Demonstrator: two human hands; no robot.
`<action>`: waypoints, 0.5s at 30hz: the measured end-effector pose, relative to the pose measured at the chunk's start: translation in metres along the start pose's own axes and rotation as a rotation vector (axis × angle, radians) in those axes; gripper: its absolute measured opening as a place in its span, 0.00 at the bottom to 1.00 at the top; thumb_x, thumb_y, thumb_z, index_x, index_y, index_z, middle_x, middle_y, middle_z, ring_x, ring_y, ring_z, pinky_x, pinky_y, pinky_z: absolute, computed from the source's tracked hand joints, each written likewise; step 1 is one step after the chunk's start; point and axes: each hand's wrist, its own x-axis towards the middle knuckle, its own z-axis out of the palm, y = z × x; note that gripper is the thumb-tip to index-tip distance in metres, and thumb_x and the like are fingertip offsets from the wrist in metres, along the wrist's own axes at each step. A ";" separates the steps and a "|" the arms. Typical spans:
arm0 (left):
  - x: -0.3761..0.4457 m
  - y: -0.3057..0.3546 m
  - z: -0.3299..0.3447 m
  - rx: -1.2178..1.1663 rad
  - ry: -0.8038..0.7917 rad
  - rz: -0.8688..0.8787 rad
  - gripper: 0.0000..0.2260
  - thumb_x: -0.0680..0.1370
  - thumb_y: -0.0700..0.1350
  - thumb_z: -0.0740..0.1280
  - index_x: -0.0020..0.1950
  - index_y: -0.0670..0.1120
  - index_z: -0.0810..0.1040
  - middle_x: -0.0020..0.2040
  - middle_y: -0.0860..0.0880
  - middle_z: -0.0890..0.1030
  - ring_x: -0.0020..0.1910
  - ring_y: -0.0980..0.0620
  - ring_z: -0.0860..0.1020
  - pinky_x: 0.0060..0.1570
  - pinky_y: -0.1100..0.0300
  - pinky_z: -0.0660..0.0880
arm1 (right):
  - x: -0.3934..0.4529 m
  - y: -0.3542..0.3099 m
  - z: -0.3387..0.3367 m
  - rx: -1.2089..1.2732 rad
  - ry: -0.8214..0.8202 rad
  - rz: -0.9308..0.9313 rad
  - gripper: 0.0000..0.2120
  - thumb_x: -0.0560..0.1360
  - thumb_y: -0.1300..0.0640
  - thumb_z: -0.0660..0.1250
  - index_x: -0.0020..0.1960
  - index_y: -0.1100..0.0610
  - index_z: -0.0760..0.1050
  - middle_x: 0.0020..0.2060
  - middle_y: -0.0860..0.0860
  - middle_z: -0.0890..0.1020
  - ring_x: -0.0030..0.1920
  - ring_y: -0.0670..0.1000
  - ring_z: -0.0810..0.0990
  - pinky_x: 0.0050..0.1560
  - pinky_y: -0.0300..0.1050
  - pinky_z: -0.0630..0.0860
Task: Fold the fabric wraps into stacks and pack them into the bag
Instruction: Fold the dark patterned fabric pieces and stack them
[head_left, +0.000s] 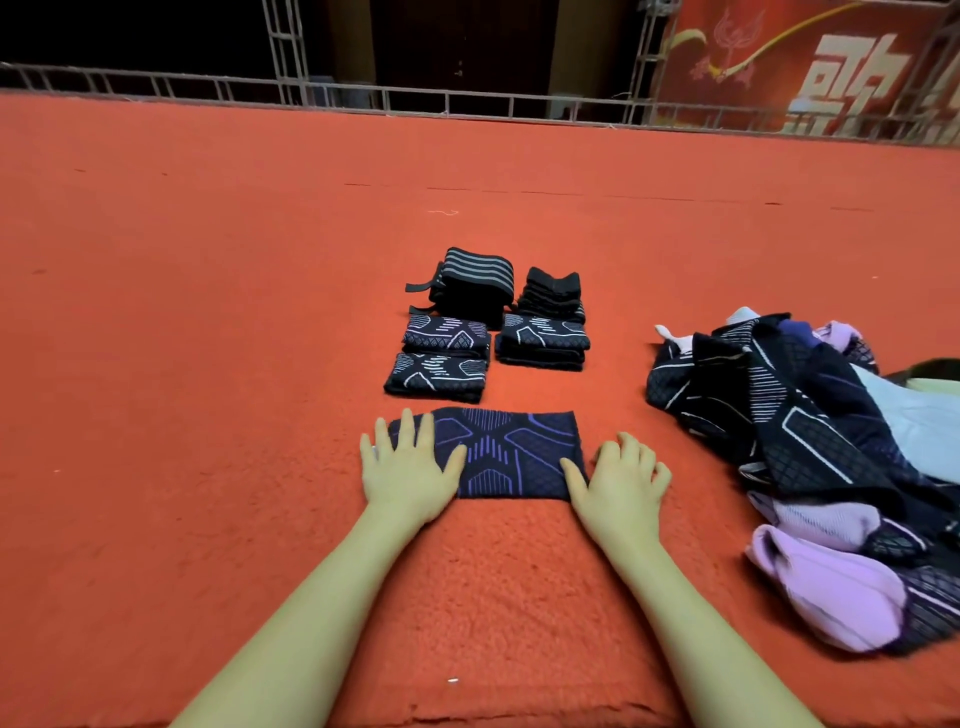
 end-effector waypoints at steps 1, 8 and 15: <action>-0.001 -0.001 0.000 -0.008 0.044 -0.038 0.31 0.80 0.64 0.46 0.79 0.49 0.50 0.79 0.45 0.48 0.76 0.39 0.46 0.73 0.45 0.43 | 0.000 0.000 0.000 0.022 -0.012 -0.002 0.22 0.77 0.41 0.59 0.58 0.60 0.74 0.69 0.57 0.67 0.68 0.57 0.61 0.64 0.53 0.52; -0.006 -0.009 0.006 -0.068 0.285 -0.164 0.32 0.76 0.62 0.63 0.64 0.34 0.72 0.69 0.34 0.68 0.70 0.33 0.62 0.66 0.42 0.57 | 0.003 -0.009 0.008 0.209 0.175 -0.083 0.06 0.73 0.60 0.70 0.44 0.62 0.75 0.53 0.61 0.77 0.54 0.64 0.74 0.55 0.55 0.61; -0.002 -0.003 0.012 -0.146 0.484 0.144 0.20 0.63 0.45 0.80 0.51 0.45 0.79 0.42 0.44 0.80 0.42 0.40 0.79 0.43 0.45 0.71 | -0.002 -0.006 0.005 0.095 0.213 -0.039 0.12 0.73 0.50 0.66 0.44 0.61 0.74 0.48 0.58 0.77 0.48 0.62 0.75 0.51 0.55 0.62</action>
